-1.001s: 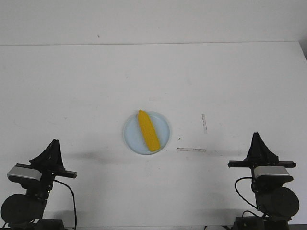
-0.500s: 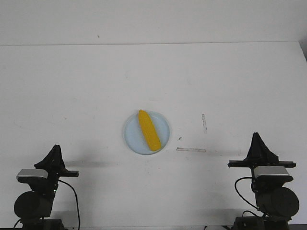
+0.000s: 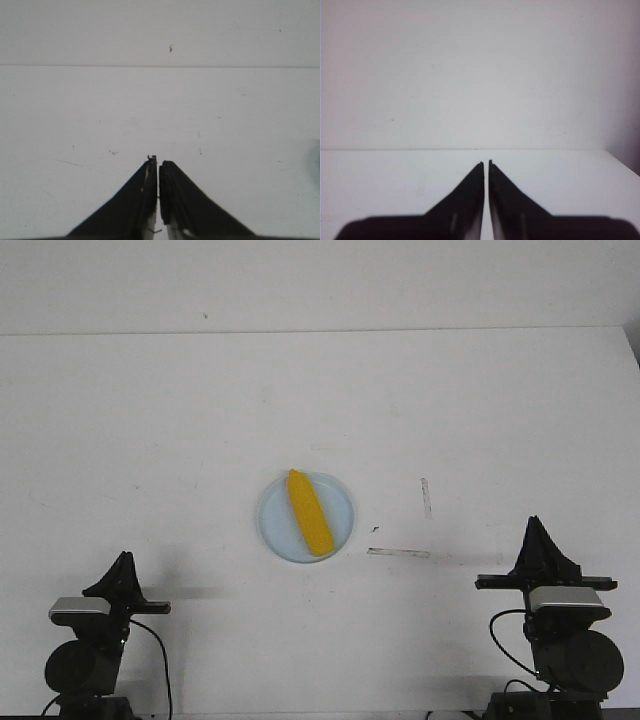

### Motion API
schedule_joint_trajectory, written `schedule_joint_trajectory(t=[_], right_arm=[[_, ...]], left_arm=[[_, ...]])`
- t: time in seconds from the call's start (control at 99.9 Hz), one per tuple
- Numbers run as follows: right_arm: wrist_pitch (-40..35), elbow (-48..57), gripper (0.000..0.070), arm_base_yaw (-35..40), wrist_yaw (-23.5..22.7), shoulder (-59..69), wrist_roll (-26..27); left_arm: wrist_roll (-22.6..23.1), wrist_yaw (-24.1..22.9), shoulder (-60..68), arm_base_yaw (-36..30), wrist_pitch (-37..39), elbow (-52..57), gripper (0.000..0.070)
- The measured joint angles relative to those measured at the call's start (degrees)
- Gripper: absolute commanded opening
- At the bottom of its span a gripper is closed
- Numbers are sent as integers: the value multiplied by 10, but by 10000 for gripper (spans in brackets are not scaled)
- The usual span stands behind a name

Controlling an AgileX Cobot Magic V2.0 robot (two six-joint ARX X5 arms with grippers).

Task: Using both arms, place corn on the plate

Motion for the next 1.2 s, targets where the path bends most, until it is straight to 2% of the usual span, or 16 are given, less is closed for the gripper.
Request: schedule_joint_trajectory(t=[1.091,1.201], right_arm=[[-3,-3,15,0,0,-13,0],[21,-27,15,0,-4,-35,0]], left_arm=[[0,0,0,0,1,0,2],[0,0,0,0,1,0,1]])
